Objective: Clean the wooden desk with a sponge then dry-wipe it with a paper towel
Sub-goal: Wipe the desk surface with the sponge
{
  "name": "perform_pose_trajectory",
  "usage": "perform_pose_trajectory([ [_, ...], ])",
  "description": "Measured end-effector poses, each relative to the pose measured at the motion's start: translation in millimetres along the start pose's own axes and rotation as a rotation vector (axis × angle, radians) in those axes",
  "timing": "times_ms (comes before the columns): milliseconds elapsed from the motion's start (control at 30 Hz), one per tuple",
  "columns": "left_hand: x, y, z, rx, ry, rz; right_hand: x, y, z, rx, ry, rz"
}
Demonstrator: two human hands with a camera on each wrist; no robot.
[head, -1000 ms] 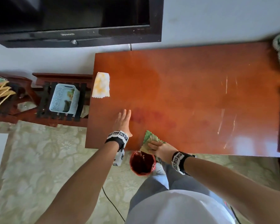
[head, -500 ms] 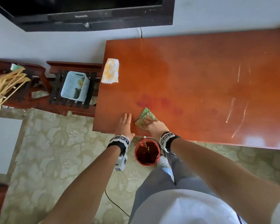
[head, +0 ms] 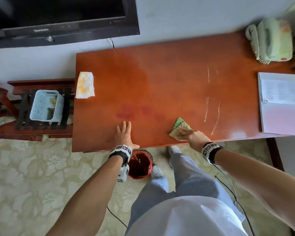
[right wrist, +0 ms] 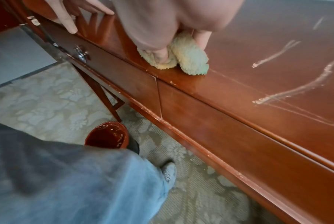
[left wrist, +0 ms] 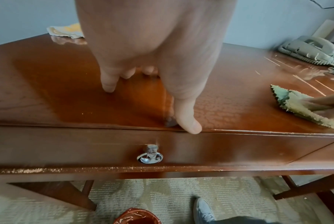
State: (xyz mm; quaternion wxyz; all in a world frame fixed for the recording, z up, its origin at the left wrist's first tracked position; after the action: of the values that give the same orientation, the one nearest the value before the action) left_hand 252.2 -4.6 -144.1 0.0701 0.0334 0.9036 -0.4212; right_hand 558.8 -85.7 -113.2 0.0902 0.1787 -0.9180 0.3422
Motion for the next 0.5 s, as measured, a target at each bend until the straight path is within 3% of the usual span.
perform_pose_trajectory([
  [167, 2, -1, 0, -0.023, -0.043, 0.015, 19, 25, 1, 0.061, -0.015, -0.035],
  [400, 2, -1, 0, -0.021, -0.094, -0.032, 106, 123, -45, 0.089, -0.159, -0.342],
  [500, -1, -2, -4, -0.007, -0.075, -0.055, 102, 152, -71, 0.113, -0.232, -0.379],
])
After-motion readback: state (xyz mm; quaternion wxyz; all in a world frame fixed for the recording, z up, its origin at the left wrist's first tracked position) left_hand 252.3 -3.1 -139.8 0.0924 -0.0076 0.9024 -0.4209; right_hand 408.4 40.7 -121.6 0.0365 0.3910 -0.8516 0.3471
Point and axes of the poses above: each hand's wrist, its own y-axis towards the middle knuckle, its own z-axis out of the palm, x = y × z, the point moved 8 cm from there along y, towards the middle knuckle, and after that the axes turned 10 degrees about x, right-handed, at the moved point
